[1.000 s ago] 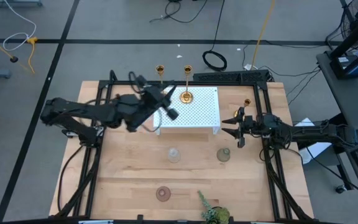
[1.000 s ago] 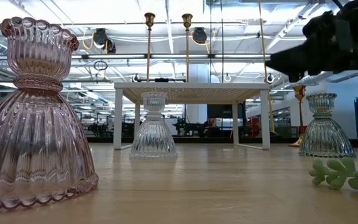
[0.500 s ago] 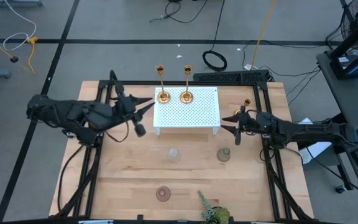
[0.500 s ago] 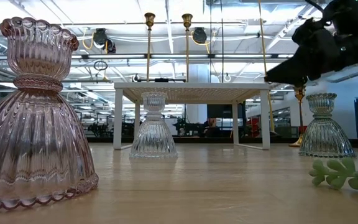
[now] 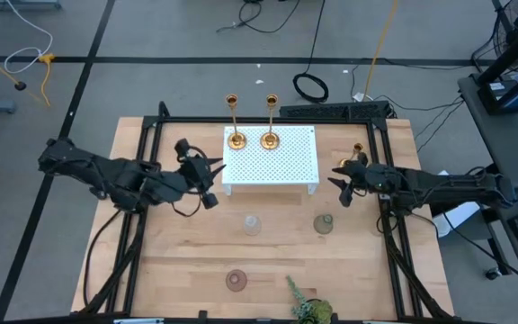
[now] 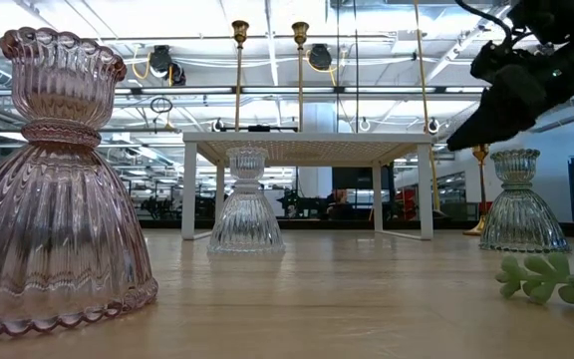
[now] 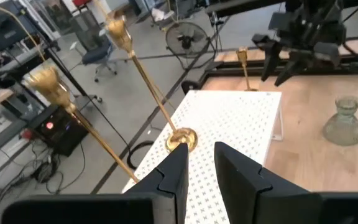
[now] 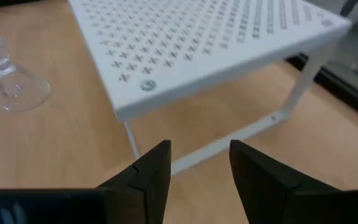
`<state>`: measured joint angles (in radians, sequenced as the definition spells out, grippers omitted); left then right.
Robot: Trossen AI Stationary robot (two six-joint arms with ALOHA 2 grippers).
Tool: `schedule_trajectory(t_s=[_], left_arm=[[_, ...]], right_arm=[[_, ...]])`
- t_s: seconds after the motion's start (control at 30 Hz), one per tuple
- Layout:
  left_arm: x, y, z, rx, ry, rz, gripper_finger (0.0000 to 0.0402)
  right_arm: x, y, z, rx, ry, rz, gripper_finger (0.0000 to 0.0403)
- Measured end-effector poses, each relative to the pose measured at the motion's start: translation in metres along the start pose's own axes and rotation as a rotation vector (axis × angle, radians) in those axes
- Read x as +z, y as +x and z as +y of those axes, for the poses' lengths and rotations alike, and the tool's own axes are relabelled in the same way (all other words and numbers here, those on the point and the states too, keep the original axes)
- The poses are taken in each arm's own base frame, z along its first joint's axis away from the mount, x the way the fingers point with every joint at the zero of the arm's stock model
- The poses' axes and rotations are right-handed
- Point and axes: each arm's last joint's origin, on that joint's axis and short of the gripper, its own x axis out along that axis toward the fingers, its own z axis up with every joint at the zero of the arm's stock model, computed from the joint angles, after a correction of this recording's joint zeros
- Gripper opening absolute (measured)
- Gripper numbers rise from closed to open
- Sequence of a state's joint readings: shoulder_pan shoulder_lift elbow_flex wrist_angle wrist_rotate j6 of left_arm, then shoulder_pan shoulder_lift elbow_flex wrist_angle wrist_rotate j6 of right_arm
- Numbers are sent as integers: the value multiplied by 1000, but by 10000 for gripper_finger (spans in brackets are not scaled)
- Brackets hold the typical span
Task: Pick & Place candle stick holders
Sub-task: Put the gold metal candle holder on the shelf
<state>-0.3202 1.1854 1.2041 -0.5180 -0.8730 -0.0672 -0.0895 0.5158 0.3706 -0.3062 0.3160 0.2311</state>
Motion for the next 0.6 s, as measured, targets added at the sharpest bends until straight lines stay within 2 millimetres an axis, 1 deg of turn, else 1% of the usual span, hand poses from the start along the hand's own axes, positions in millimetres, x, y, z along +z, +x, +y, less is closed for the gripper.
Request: schedule_trajectory(t_s=[0.1, 0.3, 0.4, 0.5, 0.6], left_arm=[[-7, 2, -2, 1, -15, 13, 85], [-9, 2, -2, 2, -32, 12, 85], [-9, 2, -1, 2, -30, 12, 85], [-9, 2, -2, 2, -29, 12, 85], [-9, 2, -2, 2, -28, 12, 85]], right_arm=[[-5, -3, -2, -12, 46, 43, 155], [-15, -9, -7, -47, 203, 119, 155], [-19, -11, -11, -136, 272, 122, 155], [-24, -13, -15, -240, 291, 132, 155], [-26, -14, -17, -308, 309, 129, 155]])
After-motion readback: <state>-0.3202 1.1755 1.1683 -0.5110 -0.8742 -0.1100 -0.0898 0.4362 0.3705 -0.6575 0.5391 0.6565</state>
